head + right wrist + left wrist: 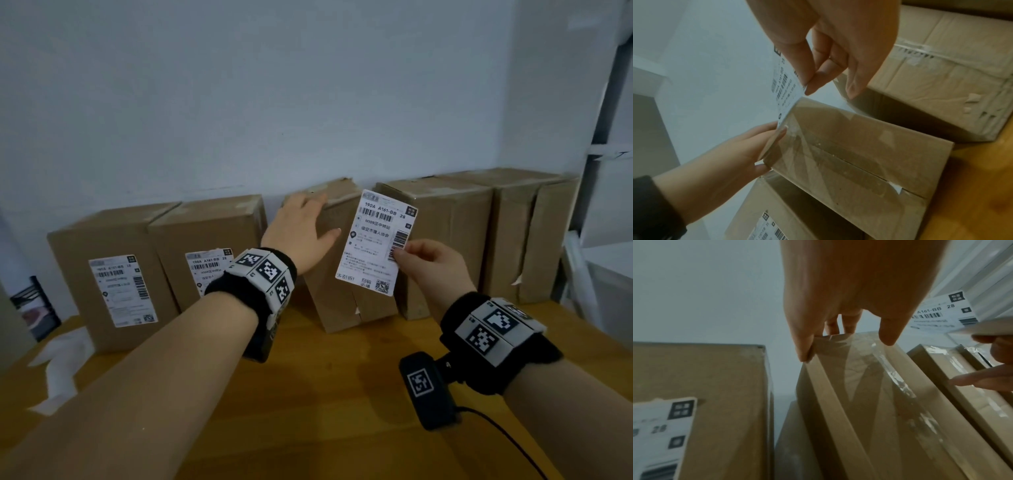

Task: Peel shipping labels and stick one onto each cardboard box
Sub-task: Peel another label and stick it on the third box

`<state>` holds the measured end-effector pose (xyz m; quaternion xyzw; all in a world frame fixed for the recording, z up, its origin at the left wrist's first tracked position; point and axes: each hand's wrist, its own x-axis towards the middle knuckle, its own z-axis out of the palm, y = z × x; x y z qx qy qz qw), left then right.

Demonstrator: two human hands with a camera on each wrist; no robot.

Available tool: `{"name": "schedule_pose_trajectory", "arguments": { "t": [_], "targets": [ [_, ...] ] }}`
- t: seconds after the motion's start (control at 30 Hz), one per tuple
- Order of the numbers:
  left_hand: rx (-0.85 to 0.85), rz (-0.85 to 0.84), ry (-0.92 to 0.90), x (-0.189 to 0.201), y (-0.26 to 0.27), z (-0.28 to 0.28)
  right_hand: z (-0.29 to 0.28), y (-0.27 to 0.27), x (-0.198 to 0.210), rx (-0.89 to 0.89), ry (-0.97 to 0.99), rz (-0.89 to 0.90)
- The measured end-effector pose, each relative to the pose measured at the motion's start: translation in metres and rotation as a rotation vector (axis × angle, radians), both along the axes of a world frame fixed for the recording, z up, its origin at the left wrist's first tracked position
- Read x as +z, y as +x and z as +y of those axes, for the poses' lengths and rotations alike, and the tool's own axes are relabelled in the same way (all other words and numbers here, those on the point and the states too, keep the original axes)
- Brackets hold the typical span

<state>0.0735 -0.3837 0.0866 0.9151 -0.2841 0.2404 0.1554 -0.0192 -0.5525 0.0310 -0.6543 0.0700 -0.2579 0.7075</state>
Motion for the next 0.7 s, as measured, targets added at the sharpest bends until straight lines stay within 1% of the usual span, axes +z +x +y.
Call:
{"name": "schedule_pose_trajectory", "arguments": {
  "t": [0.07,0.13,0.2,0.33,0.47,0.57,0.7],
  "targets": [
    [0.006,0.036,-0.015,0.003,-0.001,0.006,0.004,0.002,0.001,0.049,0.041,-0.002],
    [-0.033,0.072,-0.058,0.005,-0.003,0.009,0.009,0.005,0.001,0.076,0.075,-0.001],
    [-0.082,0.094,-0.094,0.006,-0.006,0.01,0.012,0.006,0.002,0.078,0.087,-0.002],
    [-0.132,0.106,-0.111,0.008,-0.012,0.012,0.018,0.002,0.005,0.088,0.093,-0.021],
    [-0.125,0.139,-0.188,0.011,-0.021,0.014,0.024,-0.005,0.006,0.114,0.096,-0.03],
    [-0.114,0.135,-0.253,0.011,-0.027,0.019,0.031,-0.009,0.006,0.176,0.169,-0.027],
    [-0.073,0.133,-0.253,0.013,-0.031,0.03,0.041,-0.018,0.004,0.266,0.219,-0.033]
  ]
}}
